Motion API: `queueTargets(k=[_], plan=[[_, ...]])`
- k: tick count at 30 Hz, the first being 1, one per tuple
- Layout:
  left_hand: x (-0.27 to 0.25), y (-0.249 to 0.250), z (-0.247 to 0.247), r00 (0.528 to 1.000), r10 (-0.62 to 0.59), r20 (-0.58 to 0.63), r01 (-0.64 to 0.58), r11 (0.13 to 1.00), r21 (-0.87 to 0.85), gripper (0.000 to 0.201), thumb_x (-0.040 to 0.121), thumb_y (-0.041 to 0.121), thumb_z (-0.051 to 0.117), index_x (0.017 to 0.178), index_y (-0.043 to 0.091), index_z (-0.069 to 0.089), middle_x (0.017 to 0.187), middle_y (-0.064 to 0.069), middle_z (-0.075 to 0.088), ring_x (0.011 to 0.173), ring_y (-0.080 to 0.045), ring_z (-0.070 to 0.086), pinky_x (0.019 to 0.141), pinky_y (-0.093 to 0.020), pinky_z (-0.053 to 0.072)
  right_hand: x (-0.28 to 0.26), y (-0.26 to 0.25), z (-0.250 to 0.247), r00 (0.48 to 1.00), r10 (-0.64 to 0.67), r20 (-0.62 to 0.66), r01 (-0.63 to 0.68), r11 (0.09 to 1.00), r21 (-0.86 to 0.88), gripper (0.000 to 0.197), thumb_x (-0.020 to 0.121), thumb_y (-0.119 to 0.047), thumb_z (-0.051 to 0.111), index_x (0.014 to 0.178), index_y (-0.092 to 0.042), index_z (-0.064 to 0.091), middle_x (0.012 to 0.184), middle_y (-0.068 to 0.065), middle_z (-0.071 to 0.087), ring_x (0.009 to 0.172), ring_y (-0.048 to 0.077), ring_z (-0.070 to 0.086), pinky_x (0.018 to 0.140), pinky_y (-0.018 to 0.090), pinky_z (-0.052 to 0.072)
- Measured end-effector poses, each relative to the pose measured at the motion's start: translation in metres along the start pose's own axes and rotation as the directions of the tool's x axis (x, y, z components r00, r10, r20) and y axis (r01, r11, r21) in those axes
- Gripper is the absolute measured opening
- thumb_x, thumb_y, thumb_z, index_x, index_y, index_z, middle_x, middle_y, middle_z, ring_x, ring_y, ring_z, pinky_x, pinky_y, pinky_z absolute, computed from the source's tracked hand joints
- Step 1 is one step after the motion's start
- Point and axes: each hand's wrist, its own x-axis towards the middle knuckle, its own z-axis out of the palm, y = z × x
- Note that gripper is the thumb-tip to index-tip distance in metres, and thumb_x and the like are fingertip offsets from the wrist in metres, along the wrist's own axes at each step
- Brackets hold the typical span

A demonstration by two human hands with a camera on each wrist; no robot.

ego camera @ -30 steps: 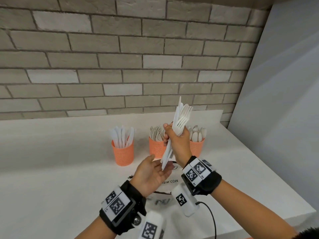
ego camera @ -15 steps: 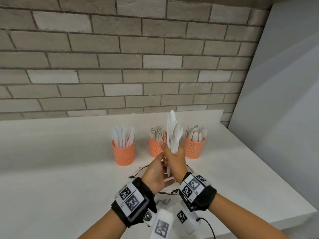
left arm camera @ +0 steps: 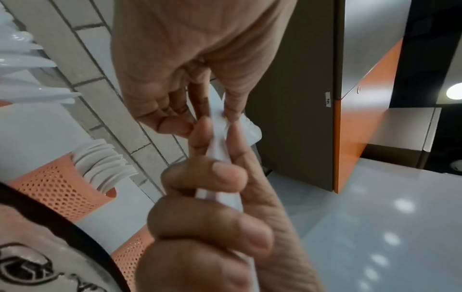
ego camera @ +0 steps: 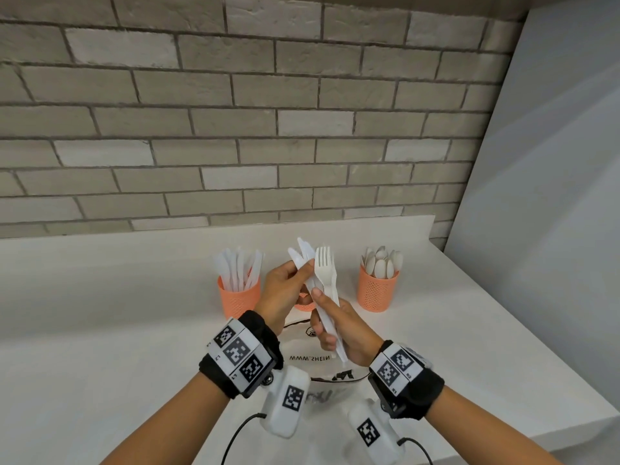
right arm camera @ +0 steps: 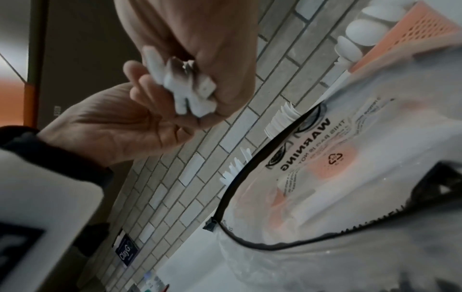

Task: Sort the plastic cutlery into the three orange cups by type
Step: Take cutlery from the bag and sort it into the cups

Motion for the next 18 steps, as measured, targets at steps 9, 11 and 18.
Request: queueTargets(k=[9,11,18], plan=[[0.006,-0.010,0.003,0.993,0.090,-0.077,-0.086,0.995,0.055,0.020,0.095,0.021,0.049,0.101,0.008,0.063,0.079,-0.003,0.067,0.058,-0.001,0.063,0.051,-0.014,0.049,-0.001,-0.001,-0.005,0.998,0.042,0.036,-0.041,0.999,-0.030,0.047,0.095,-0.043,0.040,0.123,-0.007,0.052,0.052,0.001,0.057,0.034,0.008,0.043,0.036,0.016,0.035],[0.004,-0.012,0.005,0.996,0.080,-0.044,-0.078,0.995,0.057,0.023,0.095,0.023,0.049,0.106,0.008,0.062,0.082,-0.003,0.068,0.059,0.000,0.065,0.051,-0.014,0.048,-0.001,0.000,-0.004,0.998,0.052,0.036,-0.050,0.998,-0.042,0.042,0.095,-0.042,0.039,0.115,-0.010,0.056,0.052,0.002,0.058,0.033,0.008,0.042,0.037,0.016,0.035],[0.004,-0.015,0.005,0.994,0.093,-0.060,-0.084,0.986,0.141,0.023,0.099,0.020,0.040,0.099,0.005,0.057,0.074,-0.005,0.061,0.060,-0.011,0.058,0.045,-0.012,0.044,-0.004,0.001,-0.009,0.997,0.074,0.039,-0.070,0.993,-0.092,0.049,0.095,-0.044,0.040,0.121,-0.004,0.052,0.057,0.004,0.062,0.038,0.012,0.050,0.040,0.020,0.044]])
